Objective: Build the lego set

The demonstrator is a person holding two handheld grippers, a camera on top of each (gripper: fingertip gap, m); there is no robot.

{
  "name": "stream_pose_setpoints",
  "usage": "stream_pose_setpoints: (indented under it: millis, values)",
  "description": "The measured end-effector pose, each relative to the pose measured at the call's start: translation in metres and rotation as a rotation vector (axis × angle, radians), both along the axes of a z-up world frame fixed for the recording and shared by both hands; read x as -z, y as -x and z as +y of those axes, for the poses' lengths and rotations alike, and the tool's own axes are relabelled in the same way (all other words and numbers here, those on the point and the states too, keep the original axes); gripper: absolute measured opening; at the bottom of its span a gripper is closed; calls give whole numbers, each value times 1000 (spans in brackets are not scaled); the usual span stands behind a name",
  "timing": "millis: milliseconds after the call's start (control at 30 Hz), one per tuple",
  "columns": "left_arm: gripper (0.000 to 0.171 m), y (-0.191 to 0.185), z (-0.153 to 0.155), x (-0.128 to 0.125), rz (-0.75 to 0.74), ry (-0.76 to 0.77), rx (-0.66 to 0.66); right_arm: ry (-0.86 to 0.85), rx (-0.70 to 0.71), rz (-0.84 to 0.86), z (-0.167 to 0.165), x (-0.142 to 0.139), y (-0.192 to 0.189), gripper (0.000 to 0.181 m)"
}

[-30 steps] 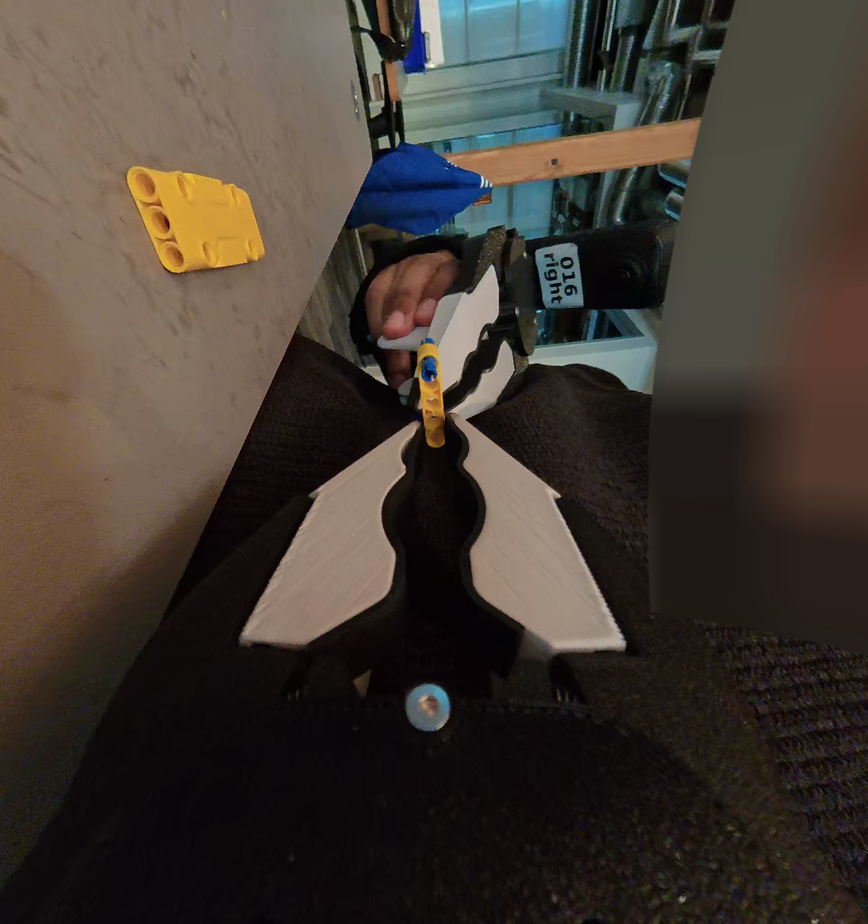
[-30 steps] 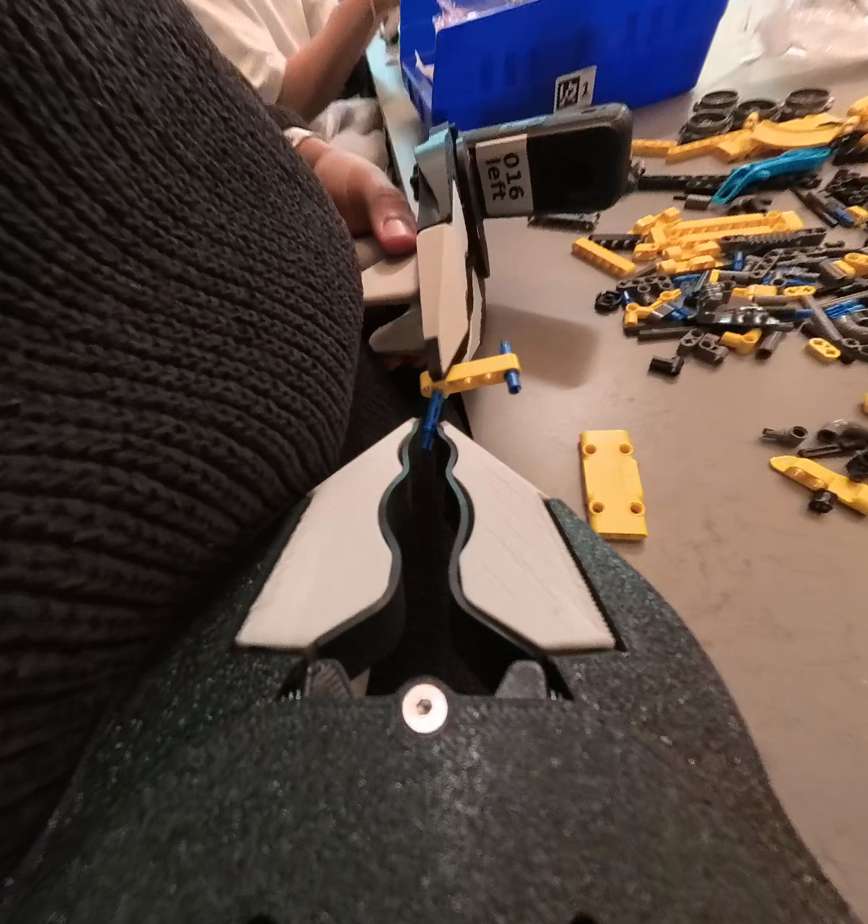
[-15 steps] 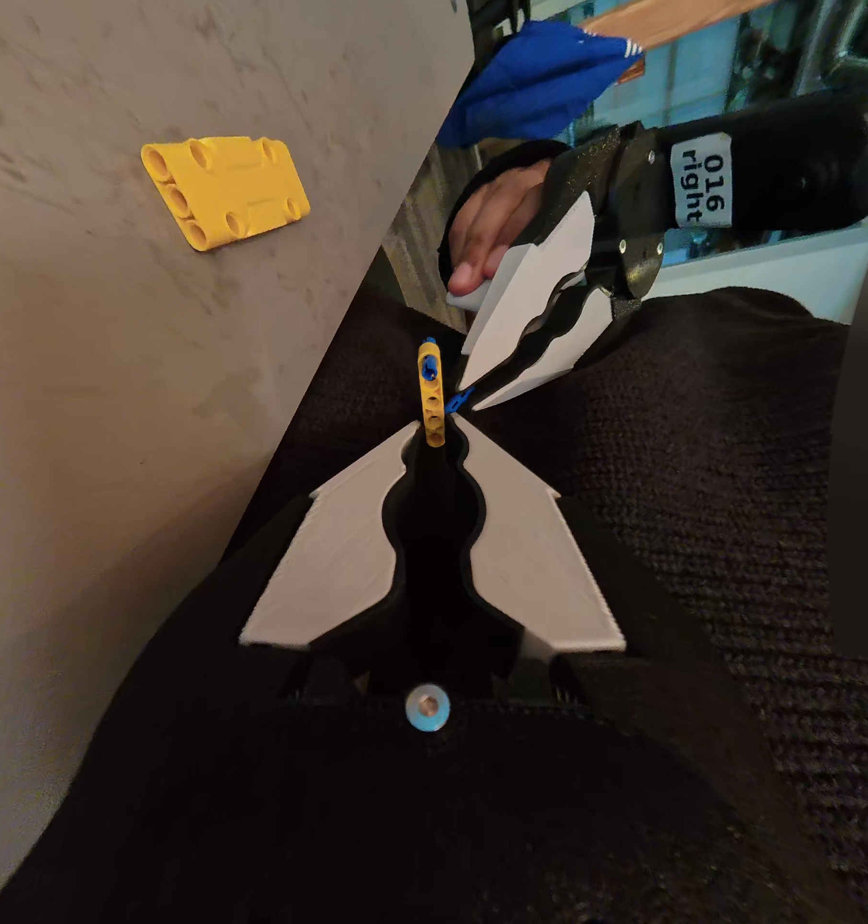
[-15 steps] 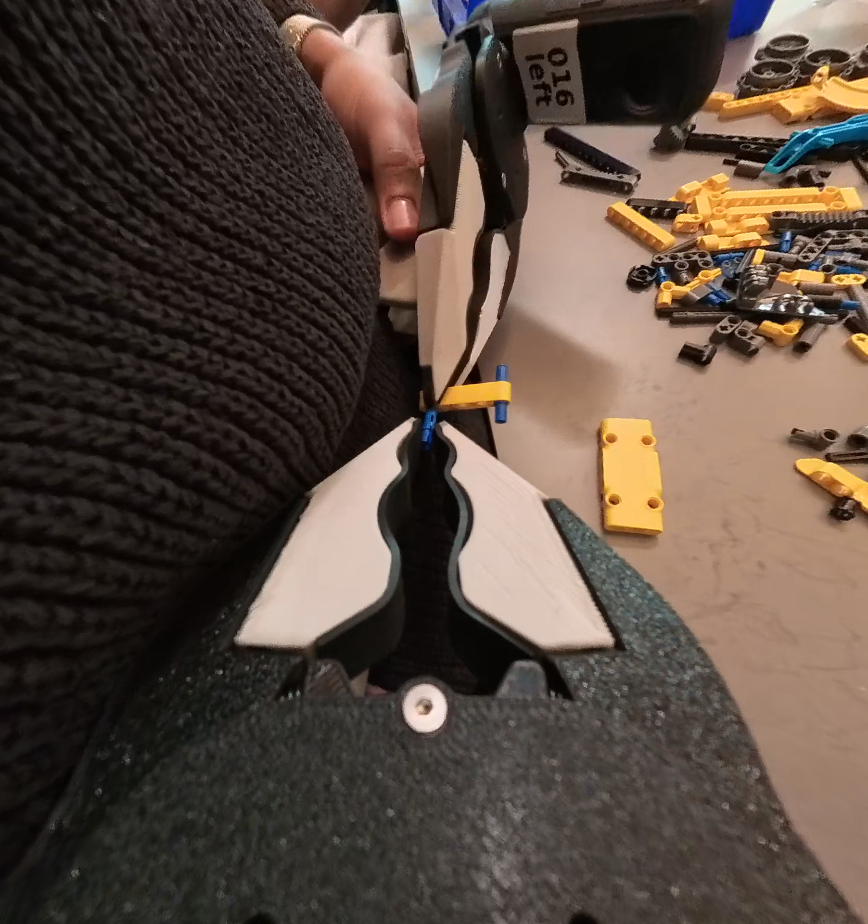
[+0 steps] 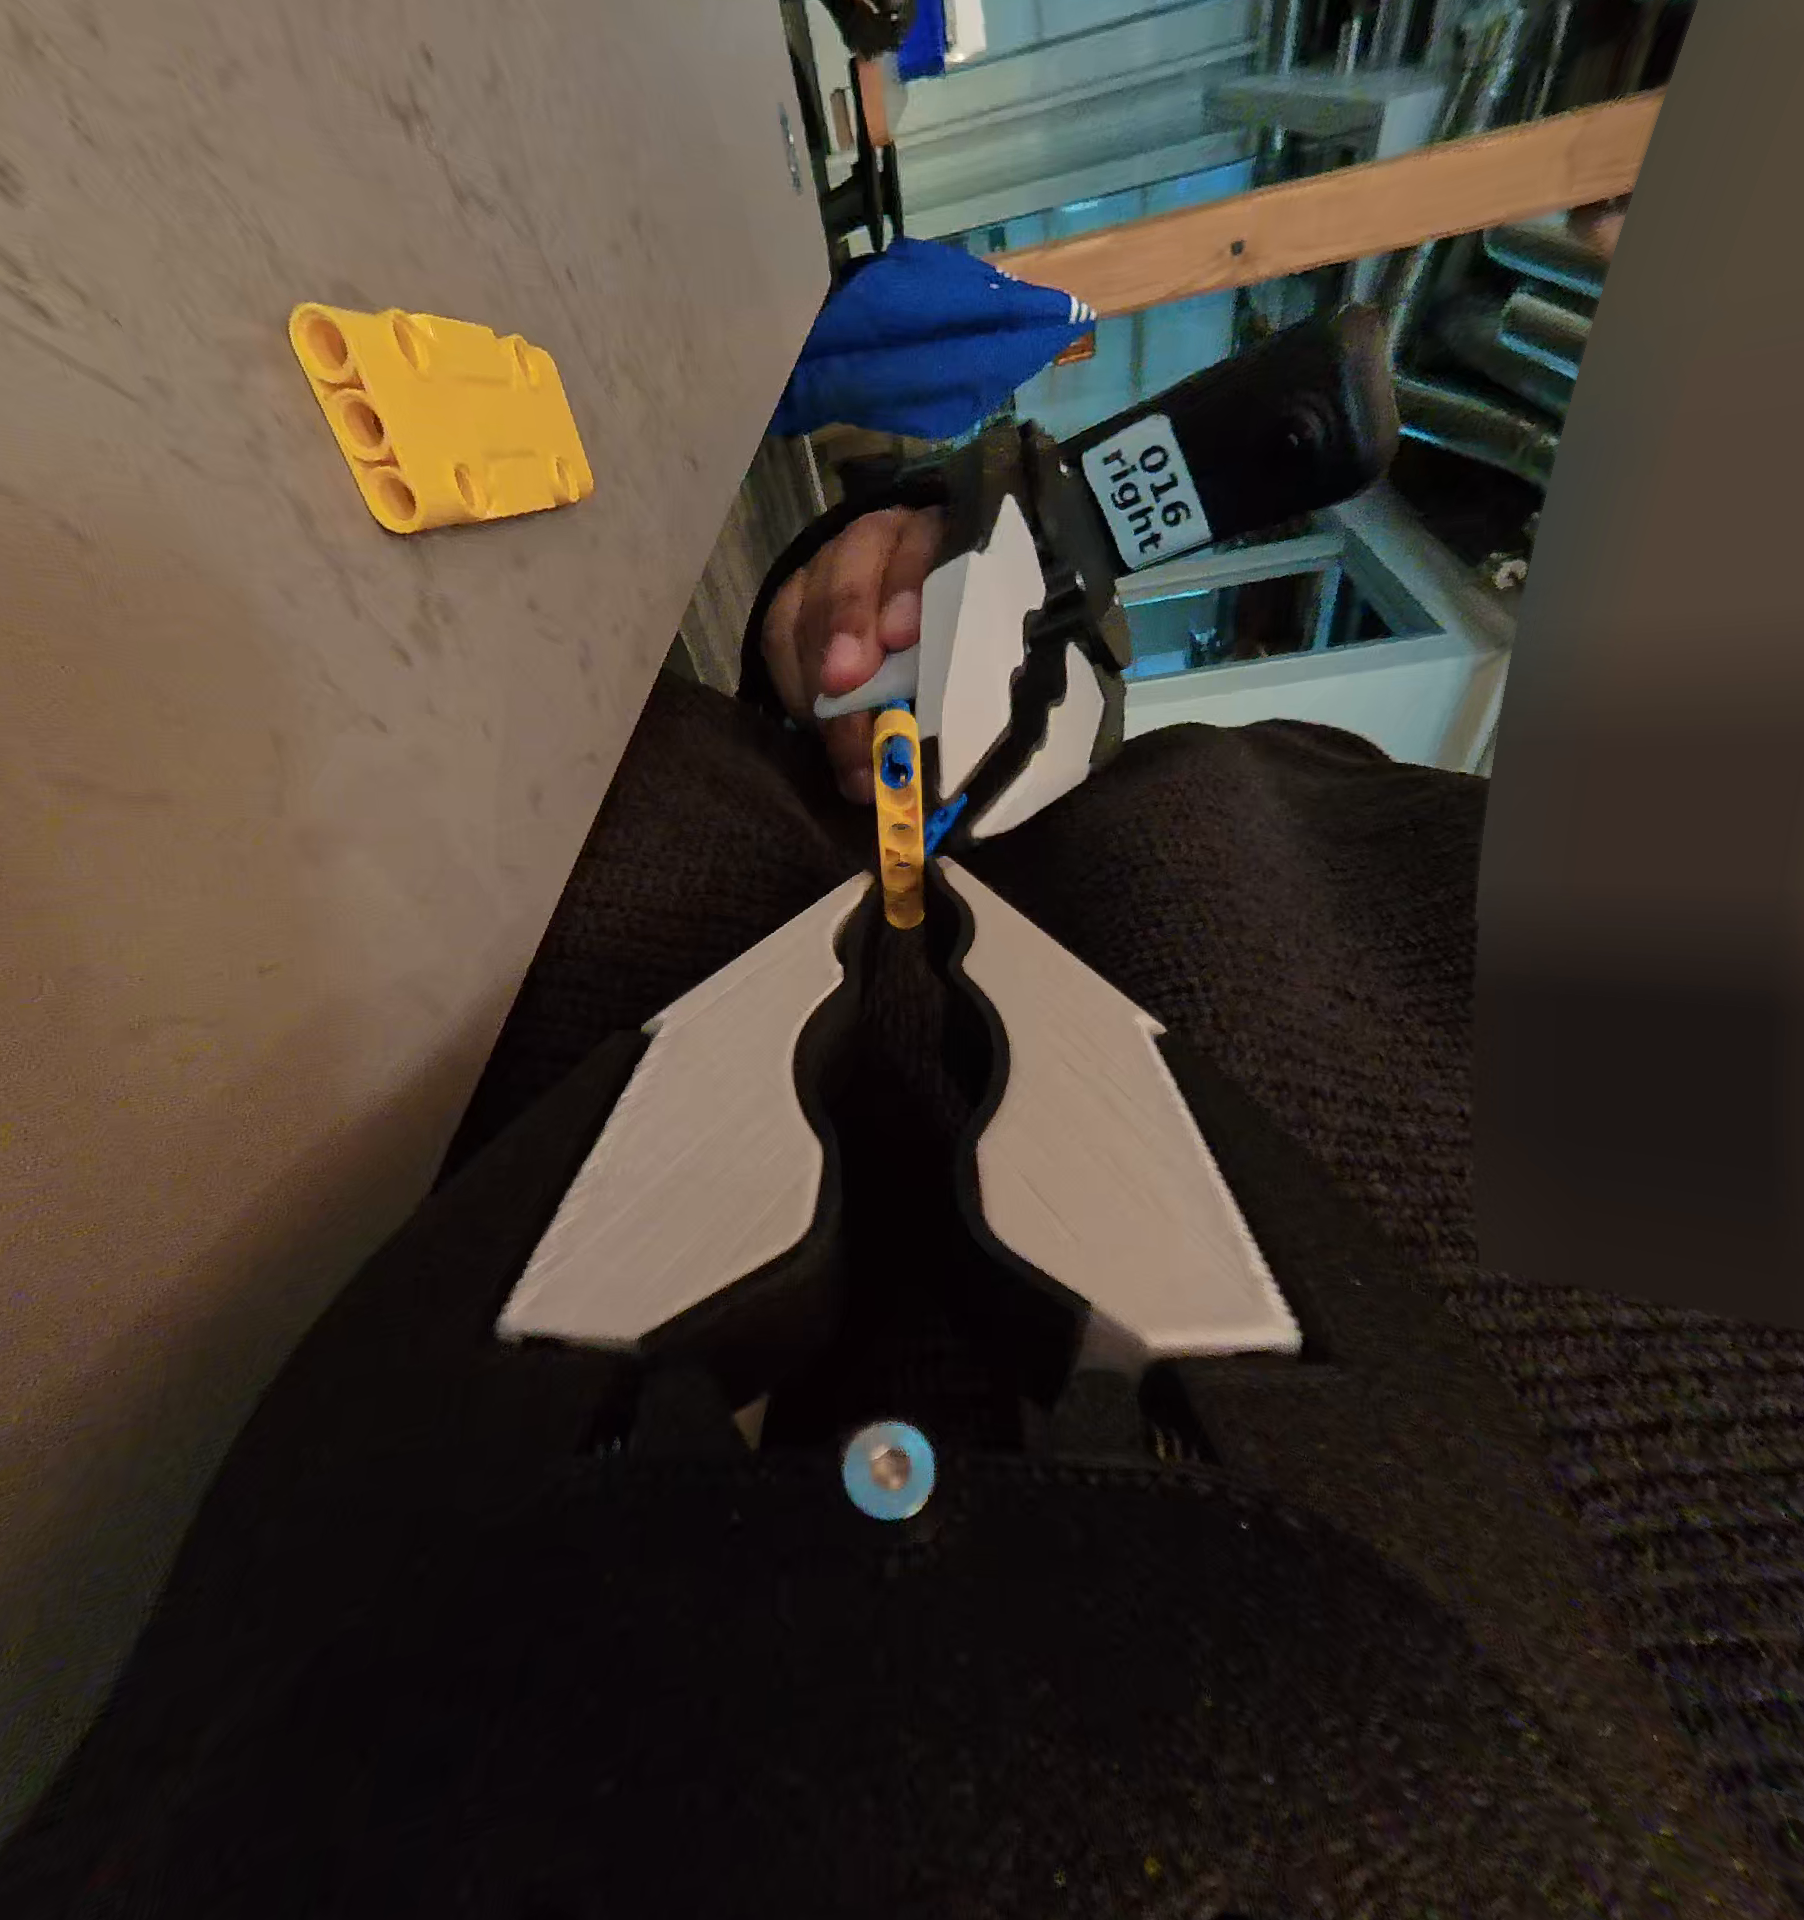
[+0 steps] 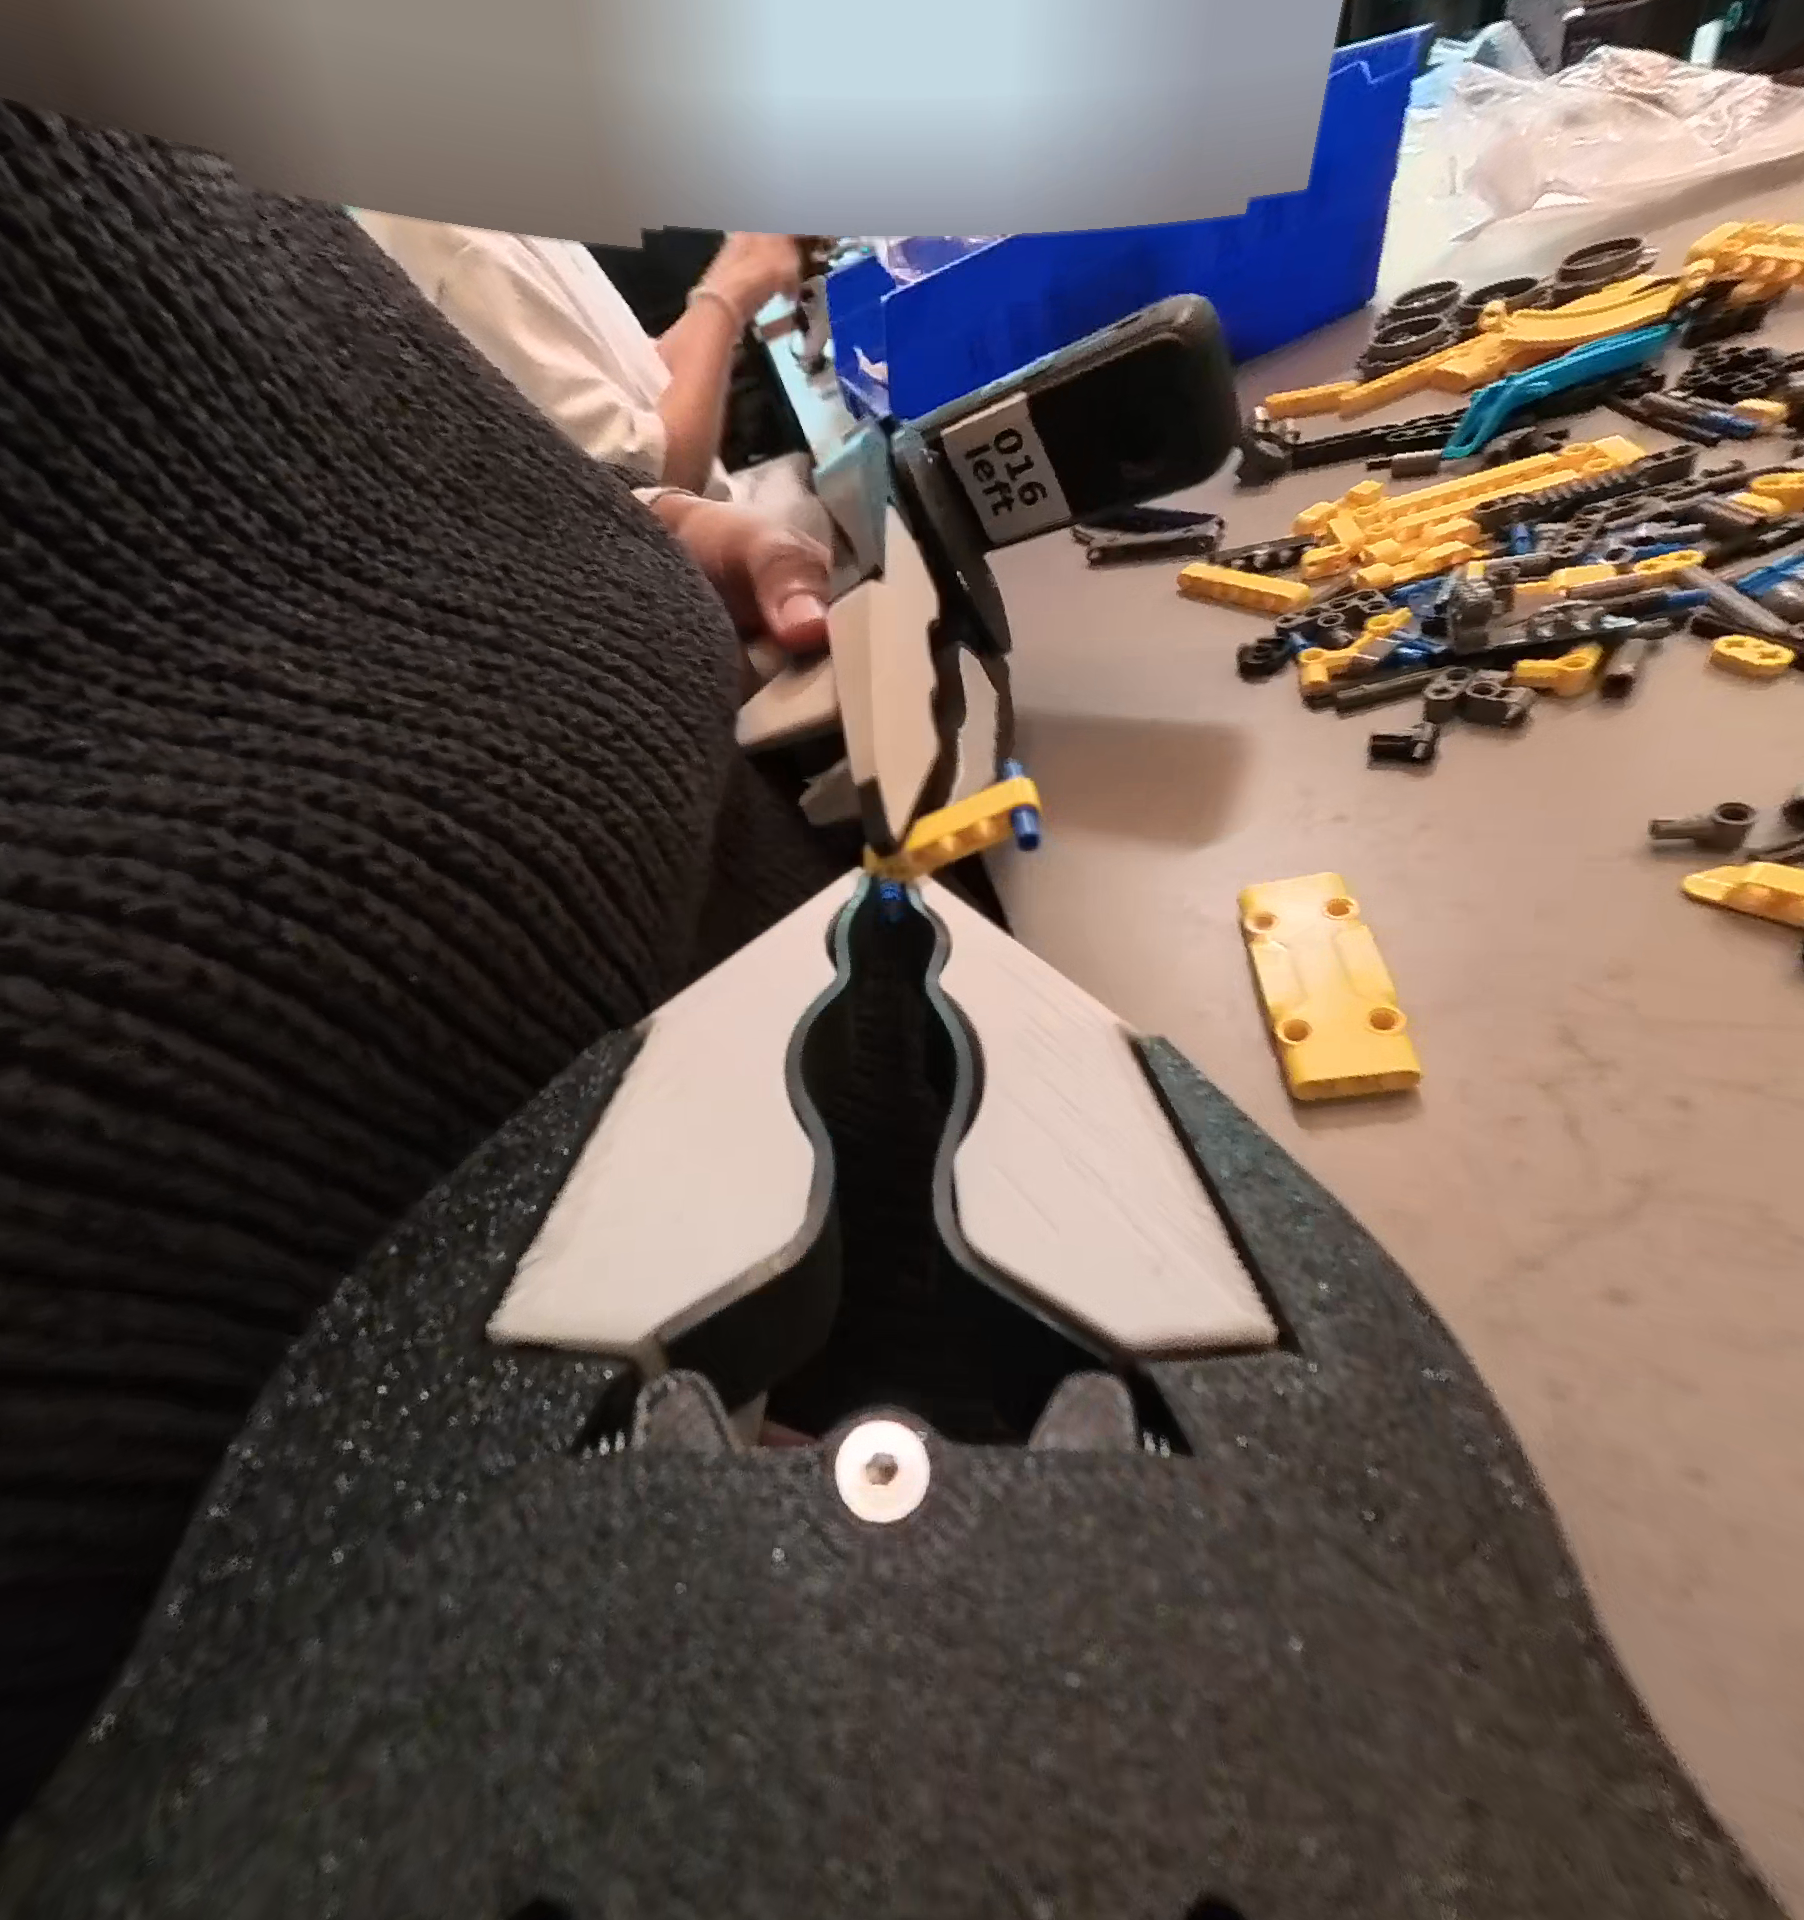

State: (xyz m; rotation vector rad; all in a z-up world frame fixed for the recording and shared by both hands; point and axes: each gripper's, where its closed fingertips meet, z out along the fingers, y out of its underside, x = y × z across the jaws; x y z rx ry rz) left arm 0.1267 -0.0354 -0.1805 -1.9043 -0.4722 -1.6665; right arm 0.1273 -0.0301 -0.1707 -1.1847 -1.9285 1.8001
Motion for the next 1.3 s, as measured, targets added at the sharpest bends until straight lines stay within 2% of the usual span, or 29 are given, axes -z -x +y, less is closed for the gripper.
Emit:
stream_pose_setpoints:
  millis: [133,233,333,500,633,767,1000,1100,1300]
  values:
    - [4,7,5,1,85,-26,-30,-112,124,-36,32,7,7,5]
    - [4,11,11,7,213,-49,-44,-298,229,-109,61,29,12,5]
    - [4,15,17,12,285,-55,-56,-419,234,-162,62,51,9,5]
    - [4,16,20,17,311,-44,-63,-541,228,-127,56,61,12,6]
    - [4,19,24,20,368,-53,-69,-563,238,-95,55,60,14,6]
    - [4,21,29,21,434,-70,-72,-560,242,-91,55,60,14,21]
    - [4,19,35,25,485,-77,-64,-583,271,-79,56,60,18,20]
    - [4,18,36,24,483,-81,-62,-633,281,-70,55,62,19,12]
    - [4,18,36,24,467,-81,-67,-613,292,-108,54,62,22,11]
